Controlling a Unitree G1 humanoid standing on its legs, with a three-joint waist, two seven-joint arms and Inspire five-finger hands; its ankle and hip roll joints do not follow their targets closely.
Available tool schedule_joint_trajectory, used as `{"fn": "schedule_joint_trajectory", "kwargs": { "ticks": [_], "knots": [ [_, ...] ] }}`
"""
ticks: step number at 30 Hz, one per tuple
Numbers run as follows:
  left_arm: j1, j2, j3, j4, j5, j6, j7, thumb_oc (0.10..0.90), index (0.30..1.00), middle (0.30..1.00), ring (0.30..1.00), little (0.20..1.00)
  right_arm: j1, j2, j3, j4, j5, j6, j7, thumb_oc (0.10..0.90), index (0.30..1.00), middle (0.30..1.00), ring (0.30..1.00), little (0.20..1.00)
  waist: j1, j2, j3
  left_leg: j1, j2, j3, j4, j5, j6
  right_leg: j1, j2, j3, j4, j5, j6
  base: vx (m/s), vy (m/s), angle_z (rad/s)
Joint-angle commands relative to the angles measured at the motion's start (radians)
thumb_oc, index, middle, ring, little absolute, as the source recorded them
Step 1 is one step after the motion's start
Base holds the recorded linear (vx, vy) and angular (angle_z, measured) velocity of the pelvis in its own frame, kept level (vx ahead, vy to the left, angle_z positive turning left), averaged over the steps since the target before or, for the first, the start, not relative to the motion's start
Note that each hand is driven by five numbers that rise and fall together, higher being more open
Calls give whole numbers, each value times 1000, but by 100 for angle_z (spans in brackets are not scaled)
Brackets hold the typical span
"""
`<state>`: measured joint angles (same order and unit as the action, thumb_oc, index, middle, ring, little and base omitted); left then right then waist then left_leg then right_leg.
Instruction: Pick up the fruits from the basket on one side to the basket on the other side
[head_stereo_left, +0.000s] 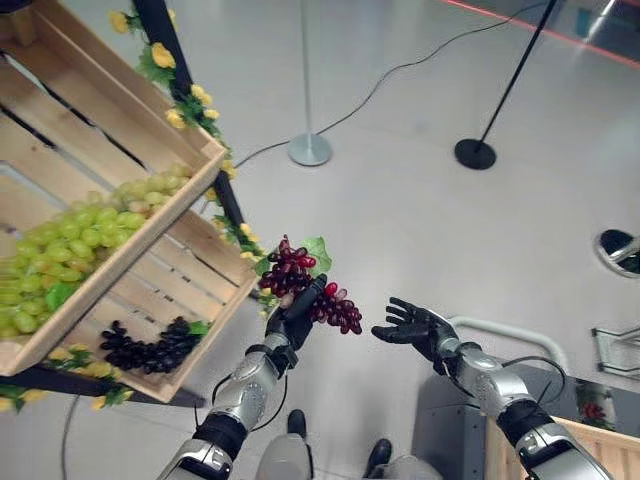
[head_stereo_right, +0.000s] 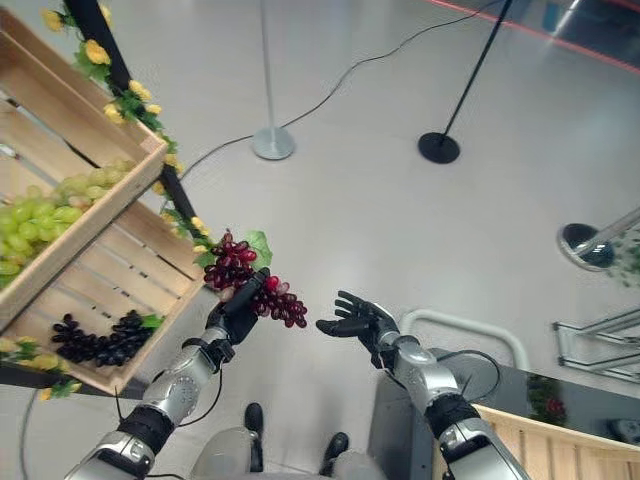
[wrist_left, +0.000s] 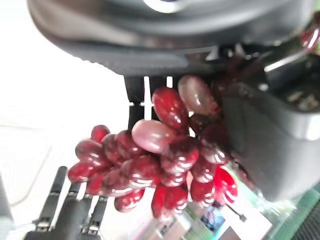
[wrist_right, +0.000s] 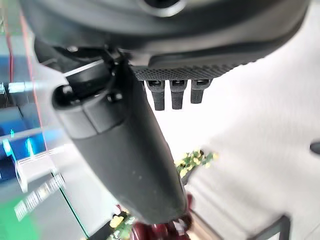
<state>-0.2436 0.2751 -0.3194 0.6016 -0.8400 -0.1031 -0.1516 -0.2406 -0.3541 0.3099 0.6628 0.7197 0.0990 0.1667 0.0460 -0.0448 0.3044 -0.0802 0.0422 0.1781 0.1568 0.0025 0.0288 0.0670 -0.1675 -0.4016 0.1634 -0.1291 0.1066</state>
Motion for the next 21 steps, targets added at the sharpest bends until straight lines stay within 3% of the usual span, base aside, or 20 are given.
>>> {"fn": "schedule_joint_trajectory", "kwargs": {
  "ticks": [1, 3, 4, 5, 6, 8, 12, 21],
  "knots": [
    [-112, 12, -10, -149, -35, -158, -60, 400, 300, 300, 300, 300, 31, 13, -43, -77, 61, -138, 6, 800, 900, 900, 900, 900, 7, 20, 58, -48, 21, -80, 121, -13, -38, -179, -14, 133, 253, 106, -25, -174, 36, 58],
    [-171, 37, -44, -149, -38, -171, -94, 400, 300, 300, 300, 300, 15, 16, -36, -53, 91, -202, -14, 800, 900, 900, 900, 900, -19, 18, 104, -108, -11, -142, 167, -30, -30, -215, 25, 223, 204, 80, -40, -299, -141, 62],
    [-186, 44, -51, -151, -37, -180, -87, 400, 300, 300, 300, 300, 5, 13, -34, -48, 101, -205, -13, 800, 900, 900, 900, 900, -19, 15, 113, -127, -15, -145, 178, -33, -31, -217, 28, 219, 193, 73, -48, -458, -149, 154],
    [-225, 54, -43, -164, -23, -207, -47, 400, 300, 300, 300, 300, -49, 13, -22, -38, 92, -193, -22, 800, 900, 900, 900, 900, -7, 4, 153, -180, -19, -124, 221, -34, -31, -285, 12, 196, 274, 88, -42, -321, -56, 156],
    [-239, 47, -29, -174, 6, -206, -16, 400, 300, 300, 300, 300, -87, 11, -12, -36, 93, -173, -36, 800, 900, 900, 900, 900, -10, 4, 171, -200, -11, -120, 234, -33, -30, -297, 43, 210, 284, 58, -56, -267, -37, 122],
    [-245, 59, -10, -167, -27, -214, -7, 400, 300, 300, 300, 300, -88, 6, -19, -49, 93, -133, -41, 800, 900, 900, 900, 900, -10, 1, 178, -217, -7, -128, 264, -40, -40, -290, 47, 199, 303, 27, -72, -13, -4, 4],
    [-269, 78, 47, -141, -63, -228, -7, 400, 300, 300, 300, 300, -84, -11, -34, -16, 75, -113, -10, 800, 900, 900, 900, 900, -7, -11, 193, -266, -1, -138, 325, -65, -38, -322, 53, 194, 377, -24, -101, -10, 31, 2],
    [-313, 115, 139, -171, -105, -252, 17, 400, 300, 300, 300, 300, -58, -55, -46, -14, 50, -67, 5, 800, 900, 900, 900, 900, -12, -20, 216, -342, -15, -142, 427, -103, -22, -437, 29, 195, 549, -83, -122, -33, 123, 5]
  ]
}}
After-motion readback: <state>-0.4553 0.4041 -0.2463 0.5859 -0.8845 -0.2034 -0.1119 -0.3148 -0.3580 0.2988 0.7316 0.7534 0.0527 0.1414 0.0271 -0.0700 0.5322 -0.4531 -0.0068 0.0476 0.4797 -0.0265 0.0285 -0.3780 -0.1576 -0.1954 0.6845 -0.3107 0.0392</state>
